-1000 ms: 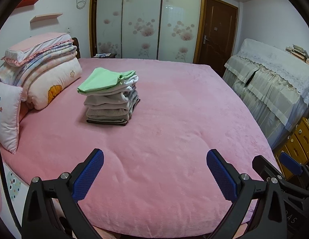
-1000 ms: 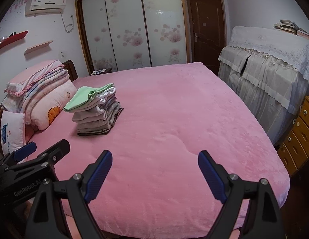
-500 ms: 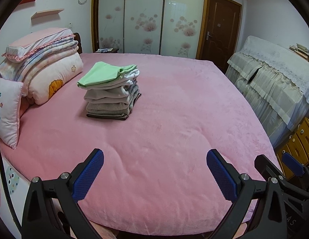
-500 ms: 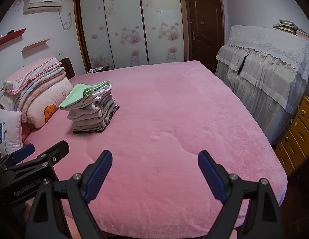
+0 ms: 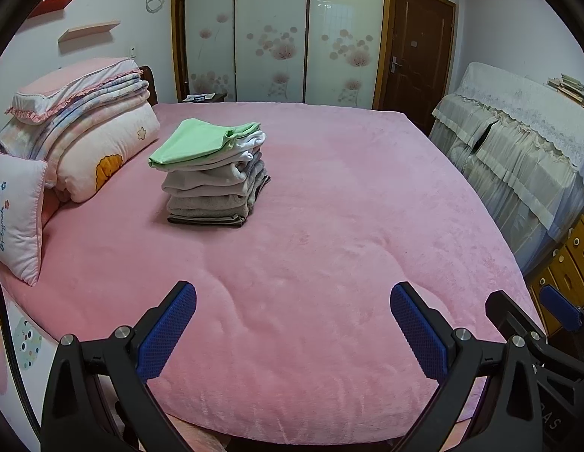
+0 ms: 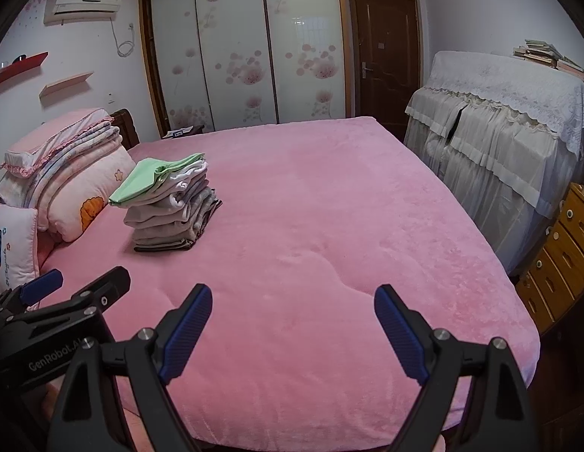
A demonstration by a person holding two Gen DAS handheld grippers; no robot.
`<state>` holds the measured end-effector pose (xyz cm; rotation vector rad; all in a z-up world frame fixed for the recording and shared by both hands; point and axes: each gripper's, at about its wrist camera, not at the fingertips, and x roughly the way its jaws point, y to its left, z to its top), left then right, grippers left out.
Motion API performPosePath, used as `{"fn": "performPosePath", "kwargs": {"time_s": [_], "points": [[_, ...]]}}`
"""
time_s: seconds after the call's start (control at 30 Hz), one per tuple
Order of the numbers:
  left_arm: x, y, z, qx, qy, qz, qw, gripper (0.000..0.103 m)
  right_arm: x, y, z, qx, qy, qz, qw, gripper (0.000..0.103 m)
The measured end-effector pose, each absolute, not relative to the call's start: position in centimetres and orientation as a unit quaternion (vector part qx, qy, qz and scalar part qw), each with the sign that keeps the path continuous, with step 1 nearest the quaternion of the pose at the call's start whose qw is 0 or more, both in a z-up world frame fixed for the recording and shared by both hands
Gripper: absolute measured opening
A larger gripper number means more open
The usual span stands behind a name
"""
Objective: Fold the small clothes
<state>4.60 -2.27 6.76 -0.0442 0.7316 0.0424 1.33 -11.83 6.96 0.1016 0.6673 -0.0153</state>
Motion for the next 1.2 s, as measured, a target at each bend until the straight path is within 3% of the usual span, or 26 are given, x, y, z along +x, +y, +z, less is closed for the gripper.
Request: {"fn": "performPosePath", "kwargs": {"time_s": [1.2], "points": [[3.9, -2.4, 5.7, -0.015, 0.369, 0.022, 0.929, 0.102, 1.0, -13.1, 6.2, 0.051, 0.33, -0.013, 0.943, 0.089]]}}
